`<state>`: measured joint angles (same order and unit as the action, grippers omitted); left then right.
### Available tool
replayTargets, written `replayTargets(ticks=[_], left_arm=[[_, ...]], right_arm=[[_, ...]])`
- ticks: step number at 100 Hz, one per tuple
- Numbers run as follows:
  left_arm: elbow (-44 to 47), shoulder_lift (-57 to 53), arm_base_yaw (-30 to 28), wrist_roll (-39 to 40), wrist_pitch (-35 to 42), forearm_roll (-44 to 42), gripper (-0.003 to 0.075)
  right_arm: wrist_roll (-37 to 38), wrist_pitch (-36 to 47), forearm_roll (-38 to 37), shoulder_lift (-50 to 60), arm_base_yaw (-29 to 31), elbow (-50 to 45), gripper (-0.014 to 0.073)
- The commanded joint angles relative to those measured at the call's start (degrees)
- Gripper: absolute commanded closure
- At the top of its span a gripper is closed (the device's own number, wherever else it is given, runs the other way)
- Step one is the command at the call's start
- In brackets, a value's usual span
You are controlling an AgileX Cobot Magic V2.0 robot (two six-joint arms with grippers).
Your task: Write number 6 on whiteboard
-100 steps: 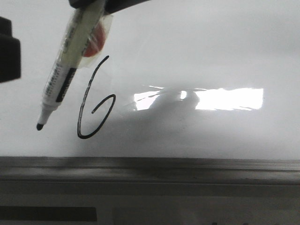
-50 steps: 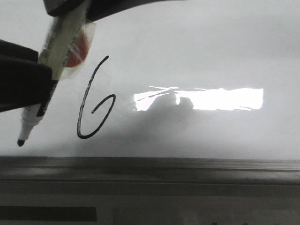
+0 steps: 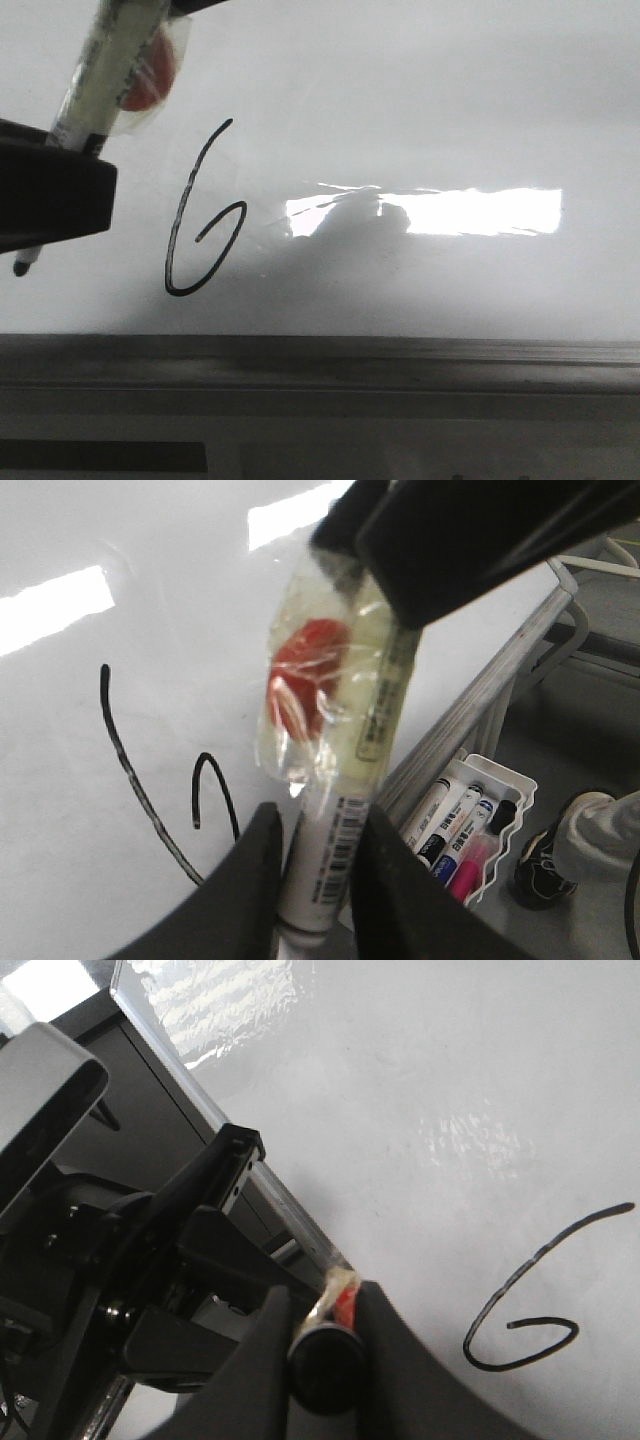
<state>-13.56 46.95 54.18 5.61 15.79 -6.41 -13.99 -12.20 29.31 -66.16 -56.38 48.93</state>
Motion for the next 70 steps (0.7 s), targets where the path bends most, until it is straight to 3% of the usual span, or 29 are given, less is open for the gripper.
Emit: replayTargets(ticks=[1,18,23,30,33,40,46,61,70], left_arm=[[-1.60,0.00,0.12,0.71,4.07,1.31,0.0740],[-1.60,0.00,0.12,0.71,4.07,1.31,0.0741],[-1.60,0.00,0.12,0.71,4.07,1.31,0.0741],[-1.60,0.00,0.12,0.71,3.95,2.73,0.0741],[-1.60,0.00,0.12,0.71,3.83,4.78,0.0741],[-1.60,0.00,0.12,0.71,3.74,10.25,0.0741],[-1.60,0.00,0.12,0.71,3.89,14.85,0.0741],[-1.60,2.72,0.12,0.71,3.89,33.14,0.0741],[-1.60,5.08,0.12,0.71,4.02,35.37,0.0741]], right_arm=[[-0.63,4.09,0.72,1.13,-0.13,1.93,0.0657],[-0.63,4.46,0.72,1.13,-0.13,1.93,0.0617],[-0.63,4.19,0.72,1.13,-0.13,1.93,0.0530],[-0.63,4.29,0.72,1.13,-0.13,1.93,0.0333],[-0.63,4.42,0.72,1.13,-0.13,1.93,0.0235],[-0.63,5.08,0.47,1.13,0.09,1.93,0.0102],[-0.63,5.47,0.47,1.13,0.08,1.93,0.0081],[-0.63,5.72,0.47,1.13,0.08,1.93,0.0125],[-0.63,5.59,0.47,1.13,0.08,1.93,0.0144]])
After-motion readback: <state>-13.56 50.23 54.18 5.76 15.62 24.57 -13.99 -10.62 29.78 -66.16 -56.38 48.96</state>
